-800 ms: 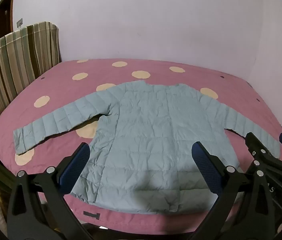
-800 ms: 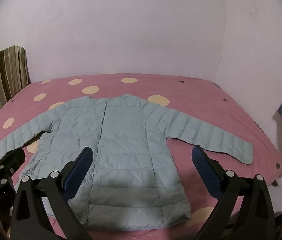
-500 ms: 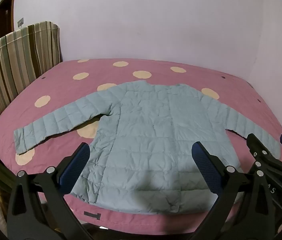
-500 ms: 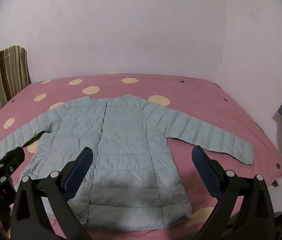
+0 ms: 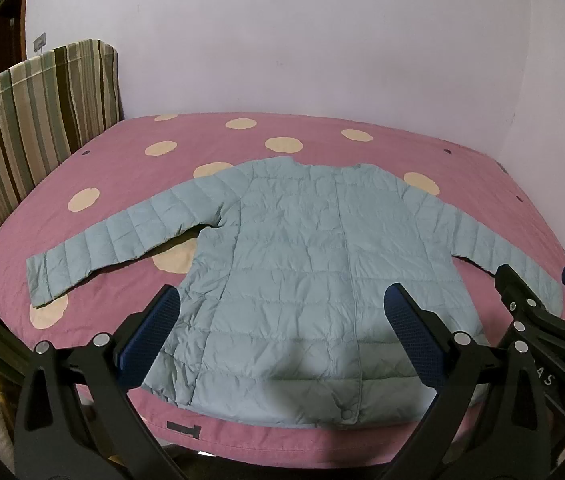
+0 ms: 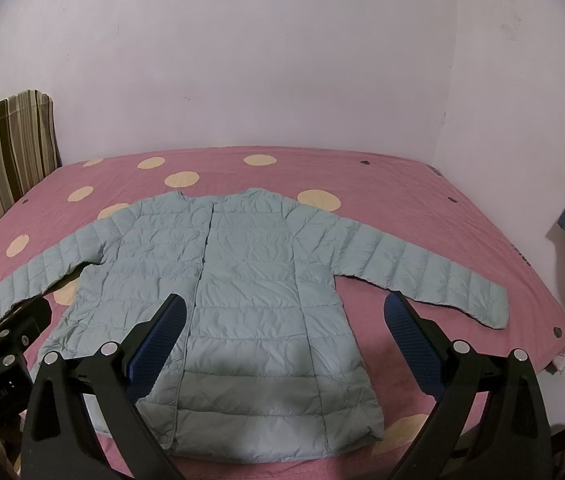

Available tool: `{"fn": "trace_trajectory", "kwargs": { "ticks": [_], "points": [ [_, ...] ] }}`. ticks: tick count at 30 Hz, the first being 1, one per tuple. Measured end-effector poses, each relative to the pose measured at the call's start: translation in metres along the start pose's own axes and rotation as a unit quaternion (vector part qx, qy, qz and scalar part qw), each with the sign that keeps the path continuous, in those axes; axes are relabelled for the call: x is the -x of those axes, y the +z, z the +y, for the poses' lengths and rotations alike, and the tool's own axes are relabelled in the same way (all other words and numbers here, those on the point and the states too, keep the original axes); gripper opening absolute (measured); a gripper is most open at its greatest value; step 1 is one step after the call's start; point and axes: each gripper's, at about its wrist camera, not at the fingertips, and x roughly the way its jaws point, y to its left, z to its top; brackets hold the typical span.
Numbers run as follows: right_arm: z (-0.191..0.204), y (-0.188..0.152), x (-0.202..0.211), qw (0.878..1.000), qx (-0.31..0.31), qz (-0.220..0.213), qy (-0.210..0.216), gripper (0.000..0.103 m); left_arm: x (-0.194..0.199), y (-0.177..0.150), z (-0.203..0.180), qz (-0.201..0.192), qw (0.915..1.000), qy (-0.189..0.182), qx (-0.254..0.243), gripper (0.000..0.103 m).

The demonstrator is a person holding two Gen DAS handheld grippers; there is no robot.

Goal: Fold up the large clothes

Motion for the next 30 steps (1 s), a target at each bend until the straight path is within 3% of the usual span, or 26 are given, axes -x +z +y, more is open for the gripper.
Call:
{"fn": "trace_trajectory", "kwargs": {
  "ticks": [30],
  "points": [
    [0.001,0.002,-0.003,1.000,0.000,0.002,0.000,0.098,-0.011,-0.006,-0.005,0.008,0.9999,0.000,-0.006,0.101]
  ]
}}
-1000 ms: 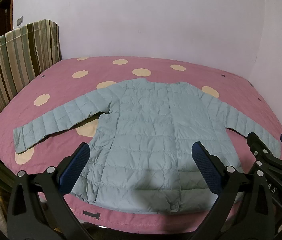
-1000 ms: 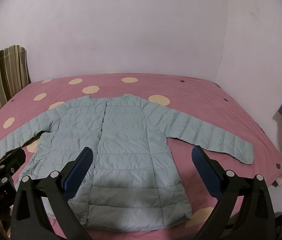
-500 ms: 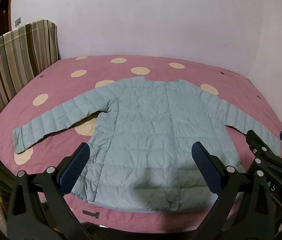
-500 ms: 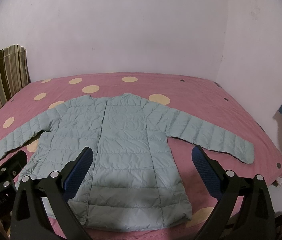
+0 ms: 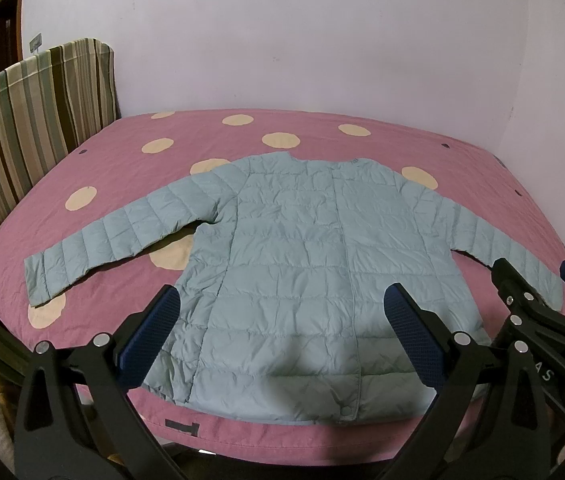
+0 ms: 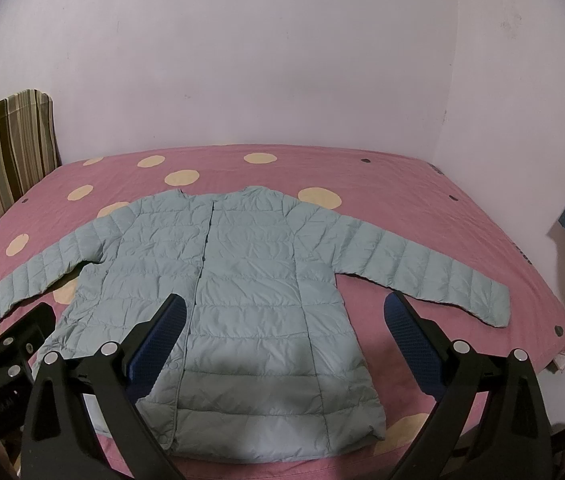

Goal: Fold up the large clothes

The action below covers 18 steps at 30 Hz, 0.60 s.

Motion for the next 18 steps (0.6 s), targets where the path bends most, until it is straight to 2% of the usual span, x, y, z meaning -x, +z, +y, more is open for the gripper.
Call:
{"fn": "trace_trajectory", "kwargs": {
  "ticks": [18],
  "points": [
    [0.0001,-0.0001,-0.0007,1.000,0.000,0.001,0.000,0.098,0.0001,0.0012,0.0006,0.001,1.0000,0.001,0.001,0.101]
  ]
}}
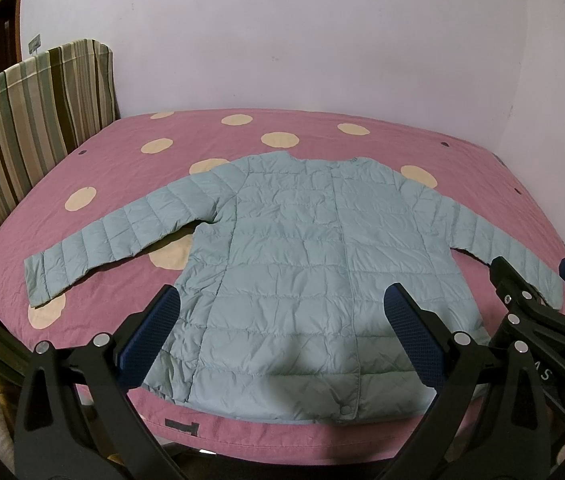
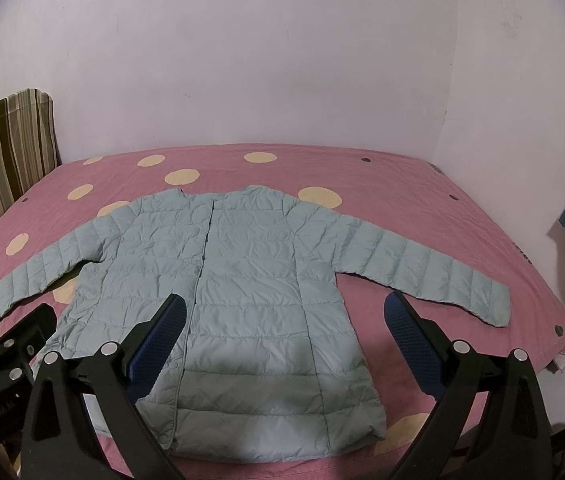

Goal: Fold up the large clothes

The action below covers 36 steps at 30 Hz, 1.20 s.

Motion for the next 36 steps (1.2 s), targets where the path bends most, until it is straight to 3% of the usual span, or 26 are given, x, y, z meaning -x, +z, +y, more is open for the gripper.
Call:
{"fn": "trace_trajectory", "kwargs": {
  "ticks": [28,36],
  "points": [
    [0.003,0.000,-0.005,1.000,0.000,0.001,0.000,0.098,-0.001,-0.001,-0.001,0.003,1.0000,0.001,0.001,0.101],
    [0.002,0.001,-0.018,1.000,-0.009,0.018,0.009,0.098,-0.019,-0.006,-0.003,0.020,0.9998,0.002,0.002,0.101]
  ]
}}
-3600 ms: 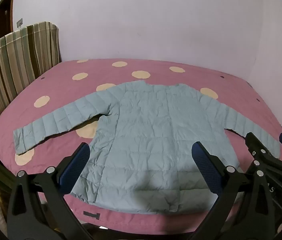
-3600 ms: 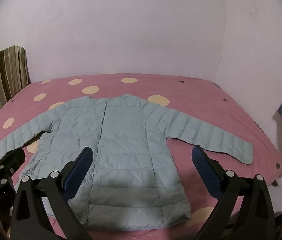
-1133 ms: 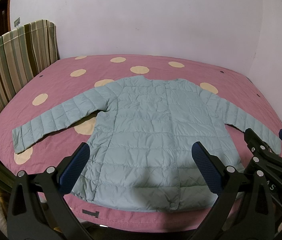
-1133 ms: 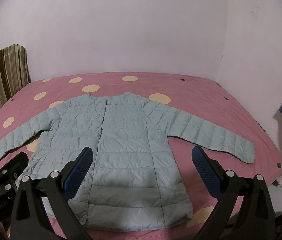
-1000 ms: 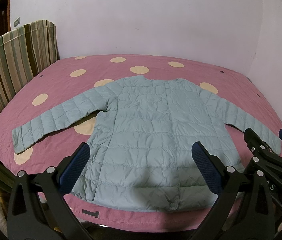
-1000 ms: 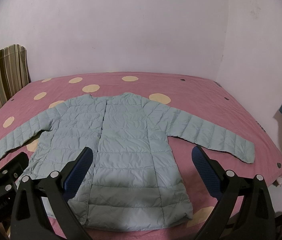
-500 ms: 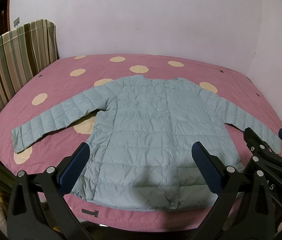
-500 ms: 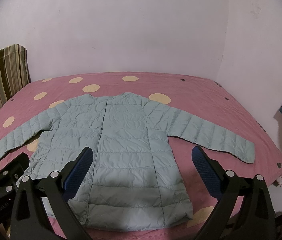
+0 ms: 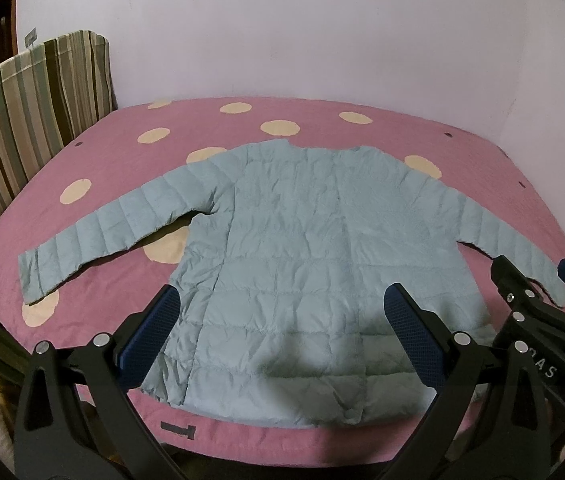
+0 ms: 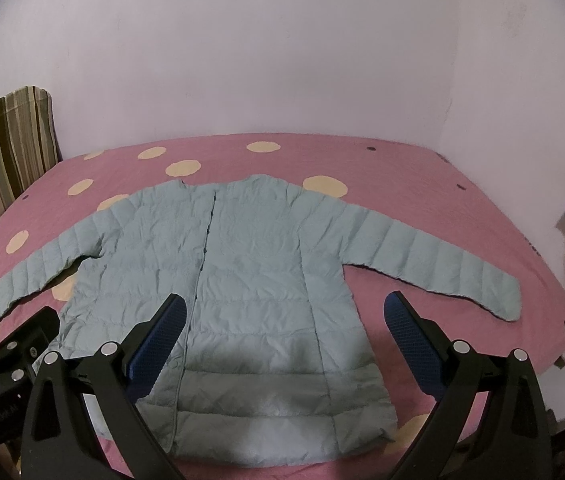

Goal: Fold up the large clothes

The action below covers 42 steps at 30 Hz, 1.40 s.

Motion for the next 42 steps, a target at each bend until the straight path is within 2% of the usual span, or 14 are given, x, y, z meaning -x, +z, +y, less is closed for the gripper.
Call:
{"fn": "trace_trajectory", "kwargs": {
  "ticks": [5,8,11,14,17,20,21,22,23,28,30,36,39,42],
  "points": [
    [-0.008,-0.005,-0.016,1.000,-0.016,0.008,0.007,0.098,-0.014,0.008,0.004,0.007,1.0000,0.000,0.005,0.101],
    [-0.024,-0.004,-0.027,0.999,-0.042,-0.001,0.011,0.098,-0.027,0.014,0.010,0.002,0.9999,0.016,0.005,0.101],
    [-0.049,-0.005,-0.048,0.997,-0.081,-0.001,0.007,0.098,-0.049,0.020,0.026,0.009,0.9988,0.046,0.016,0.101],
    [-0.087,-0.007,-0.082,0.992,-0.120,0.047,0.005,0.098,-0.076,0.024,0.053,0.024,0.9955,0.083,0.040,0.101],
    [-0.127,-0.011,-0.103,0.986,-0.158,0.056,-0.020,0.098,-0.099,0.027,0.084,0.026,0.9883,0.136,0.064,0.101],
    [-0.178,-0.021,-0.119,0.973,-0.221,0.061,-0.033,0.097,-0.124,0.026,0.122,0.036,0.9765,0.192,0.091,0.101],
    [-0.193,-0.025,-0.124,0.967,-0.245,0.064,-0.037,0.087,-0.132,0.024,0.138,0.043,0.9710,0.211,0.104,0.101],
    [-0.210,-0.030,-0.128,0.960,-0.270,0.066,-0.042,0.067,-0.138,0.022,0.149,0.049,0.9665,0.225,0.114,0.101],
    [-0.234,-0.040,-0.134,0.947,-0.306,0.080,-0.051,0.062,-0.144,0.020,0.160,0.054,0.9622,0.237,0.123,0.101],
    [-0.306,-0.087,-0.154,0.886,-0.451,0.107,-0.028,0.061,-0.166,-0.002,0.215,0.083,0.9337,0.301,0.175,0.101],
    [-0.316,-0.100,-0.156,0.874,-0.475,0.097,-0.015,0.061,-0.171,-0.011,0.231,0.098,0.9238,0.319,0.188,0.101],
    [-0.343,-0.106,-0.157,0.857,-0.513,0.041,-0.008,0.063,-0.182,-0.022,0.238,0.120,0.9137,0.340,0.188,0.101],
    [-0.357,-0.113,-0.155,0.842,-0.539,0.023,-0.017,0.063,-0.184,-0.024,0.237,0.118,0.9136,0.341,0.188,0.101],
    [-0.367,-0.124,-0.153,0.834,-0.550,0.009,-0.031,0.062,-0.185,-0.024,0.237,0.112,0.9141,0.343,0.186,0.101]
  ]
}}
